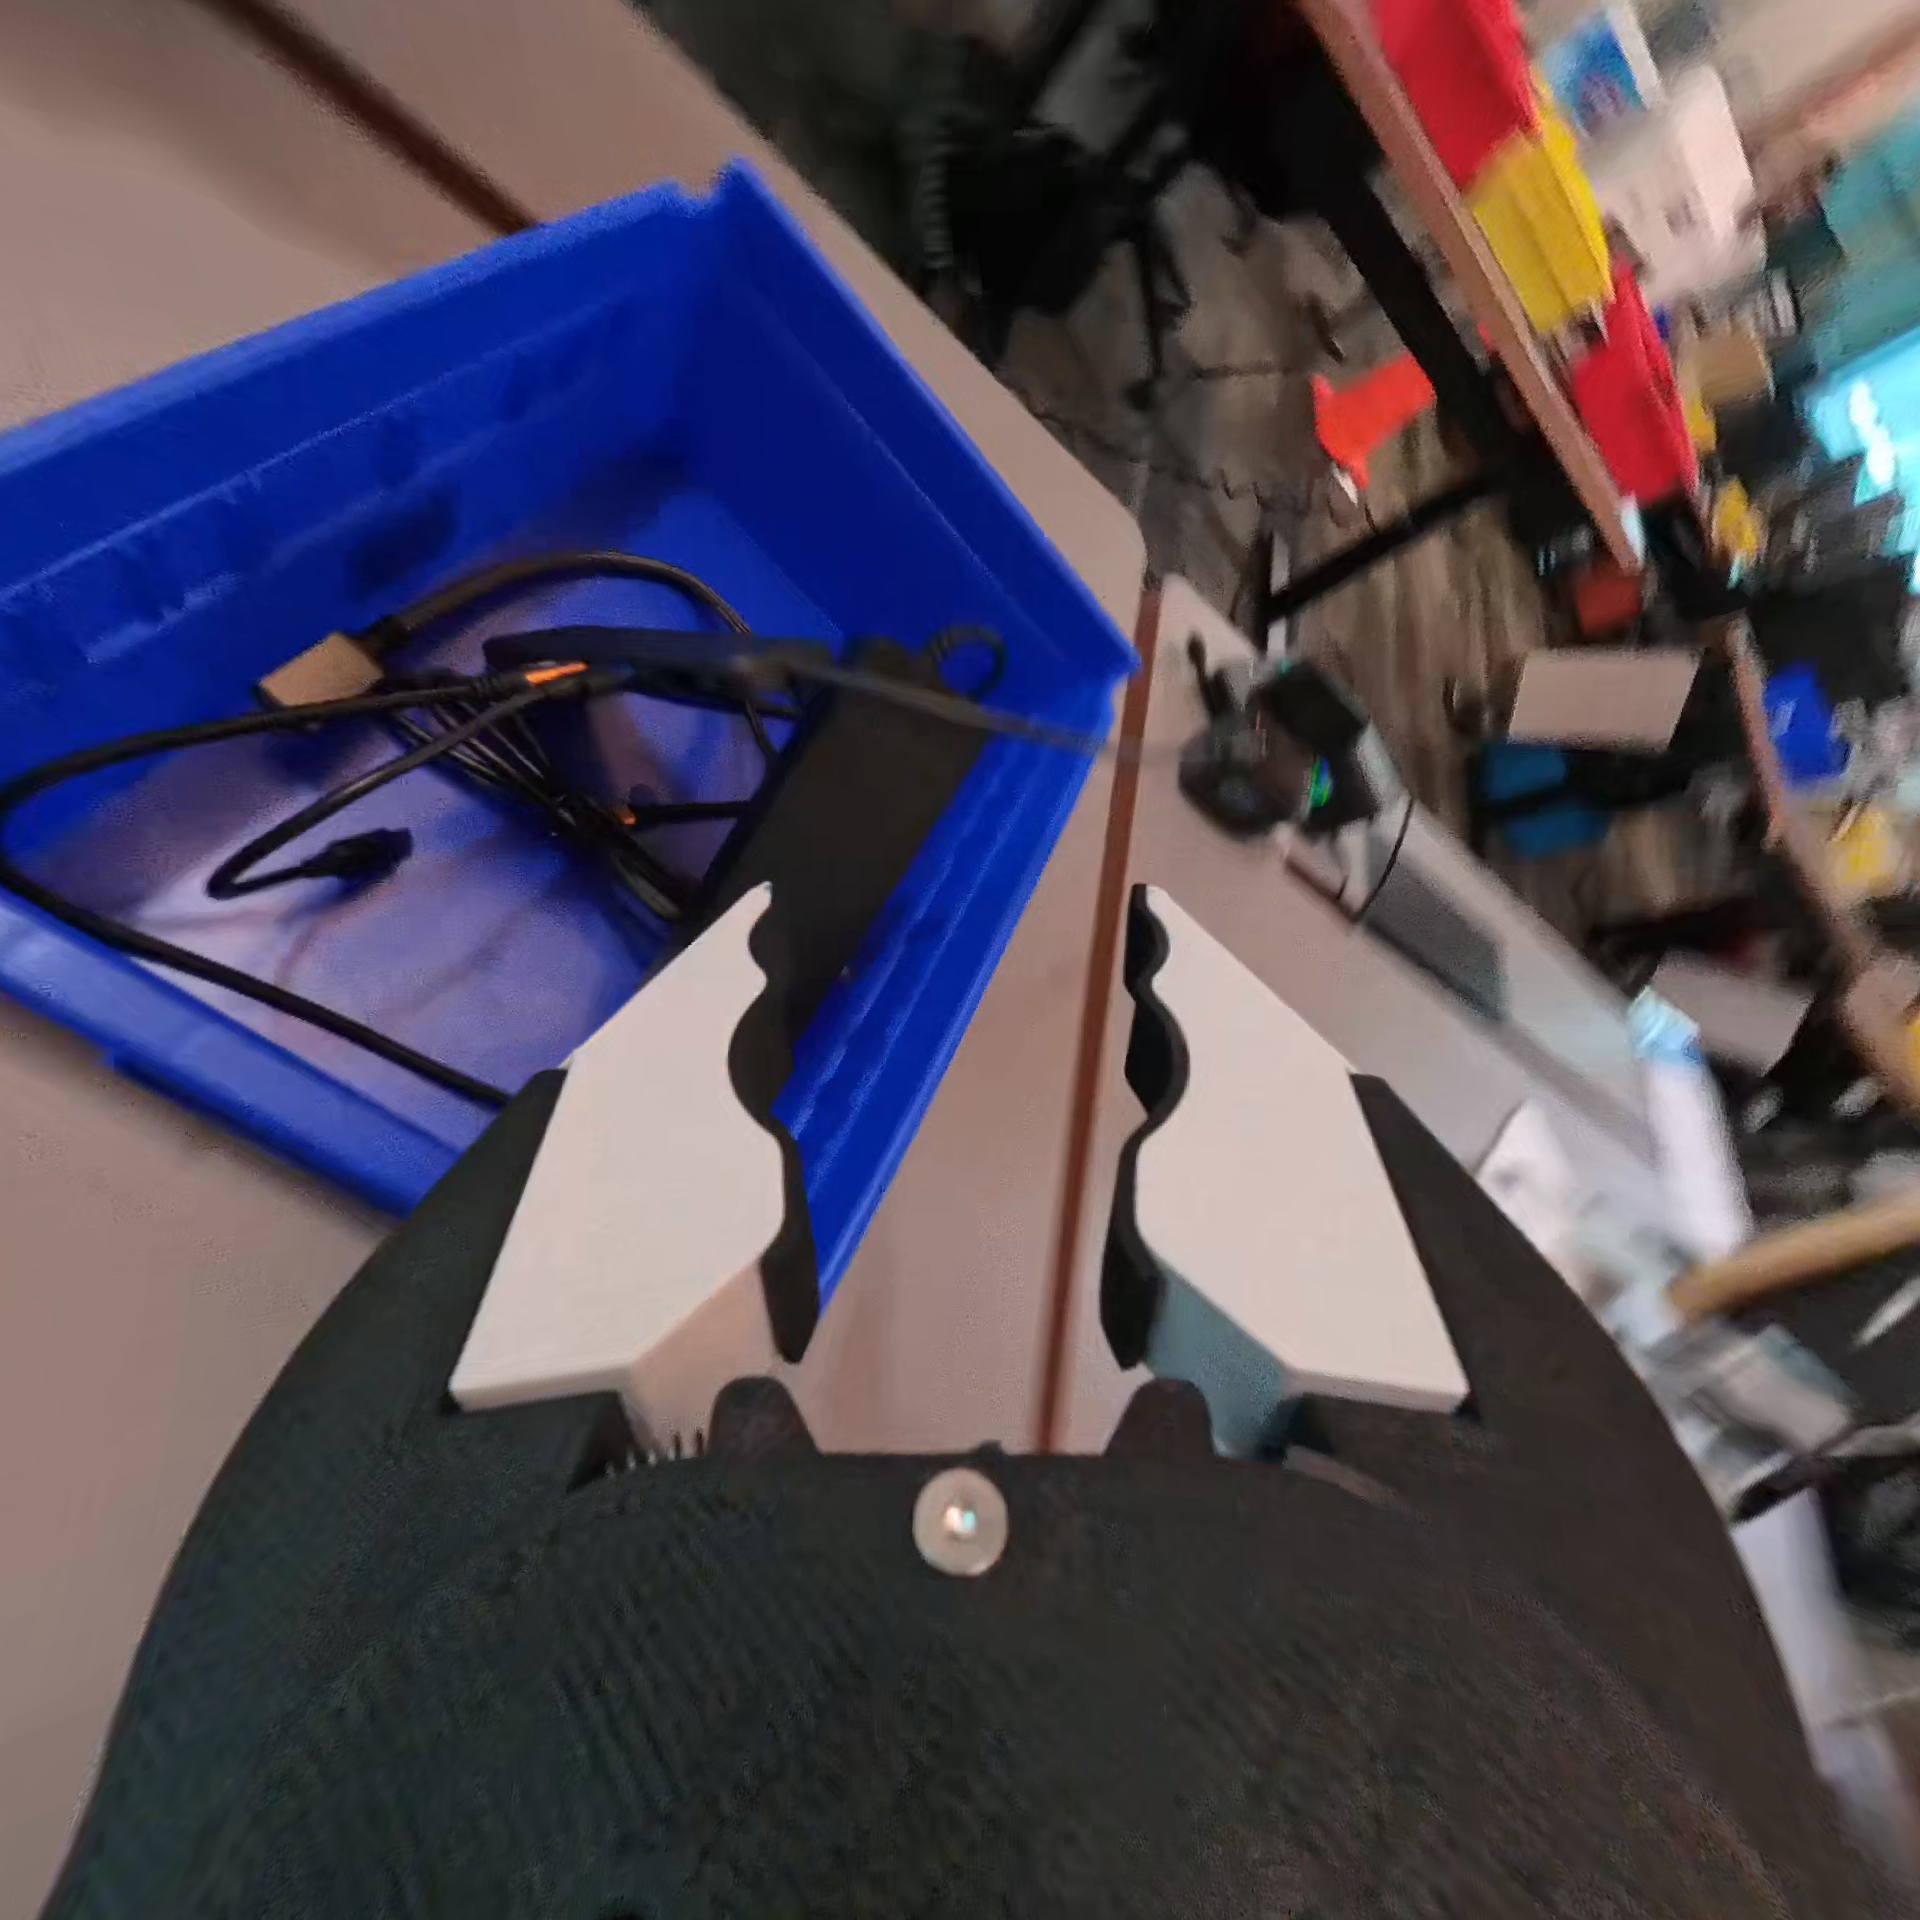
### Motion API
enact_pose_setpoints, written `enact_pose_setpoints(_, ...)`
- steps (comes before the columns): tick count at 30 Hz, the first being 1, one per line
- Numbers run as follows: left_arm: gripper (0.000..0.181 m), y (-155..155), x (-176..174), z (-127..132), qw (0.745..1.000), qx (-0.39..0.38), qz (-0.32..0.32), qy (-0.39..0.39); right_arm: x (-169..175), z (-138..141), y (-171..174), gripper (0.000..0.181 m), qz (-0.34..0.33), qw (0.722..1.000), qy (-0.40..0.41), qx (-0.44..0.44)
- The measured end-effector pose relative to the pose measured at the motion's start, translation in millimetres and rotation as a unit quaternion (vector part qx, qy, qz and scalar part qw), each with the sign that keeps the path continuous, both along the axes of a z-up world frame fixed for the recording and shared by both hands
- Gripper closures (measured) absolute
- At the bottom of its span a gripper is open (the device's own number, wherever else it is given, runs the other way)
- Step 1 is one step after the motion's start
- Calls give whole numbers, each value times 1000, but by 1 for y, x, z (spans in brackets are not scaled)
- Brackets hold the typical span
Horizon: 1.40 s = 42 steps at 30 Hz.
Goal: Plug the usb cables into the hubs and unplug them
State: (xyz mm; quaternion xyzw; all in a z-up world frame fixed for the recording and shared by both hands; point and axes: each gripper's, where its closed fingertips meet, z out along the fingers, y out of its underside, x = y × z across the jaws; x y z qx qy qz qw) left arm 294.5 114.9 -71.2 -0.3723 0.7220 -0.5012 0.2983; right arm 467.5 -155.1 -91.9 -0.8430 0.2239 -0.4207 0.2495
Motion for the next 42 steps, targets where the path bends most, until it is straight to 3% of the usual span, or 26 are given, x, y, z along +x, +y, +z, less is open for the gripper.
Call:
enact_pose_setpoints(2,116,-16,15,-14,1000,-13,21,4,-19,-24,-28,110,-64,993,15,97)
enact_pose_setpoints(4,110,-43,26,-32,1000,-19,20,6,-32,-51,-44,99,-97,978,31,180)
enact_pose_setpoints(6,108,-69,36,-49,999,-32,23,4,-35,-68,-57,100,-122,963,18,239)
enact_pose_setpoints(10,113,-119,48,-77,998,-47,25,14,-32,-88,-54,119,-114,944,15,308)
enact_pose_setpoints(13,141,-142,65,-85,997,-48,54,-3,-23,-97,-52,154,-122,943,-1,308)
enact_pose_setpoints(14,145,-145,72,-87,996,-51,73,-10,-21,-101,-51,171,-126,945,-4,300)
enact_pose_setpoints(15,147,-146,79,-89,994,-53,94,-13,-20,-103,-49,177,-127,948,-8,293)
enact_pose_setpoints(18,154,-139,96,-104,988,-30,151,-5,-20,-102,-50,177,-125,958,-22,259)
enact_pose_setpoints(20,169,-129,103,-108,980,-39,194,-12,-23,-102,-46,179,-127,945,-11,301)
enact_pose_setpoints(22,173,-125,102,-108,978,-31,201,-35,-29,-102,-43,178,-128,933,-1,335)
enact_pose_setpoints(25,174,-120,88,-109,978,17,204,-36,-43,-102,-40,178,-128,944,-2,303)
enact_pose_setpoints(31,171,-91,2,-109,975,64,208,-47,-111,-103,-9,177,-85,953,21,289)
enact_pose_setpoints(37,172,-20,-93,-108,962,61,261,-52,-197,-103,67,173,25,968,38,248)
enact_pose_setpoints(42,171,36,-139,-108,952,51,297,-47,-230,-104,133,170,91,962,50,252)
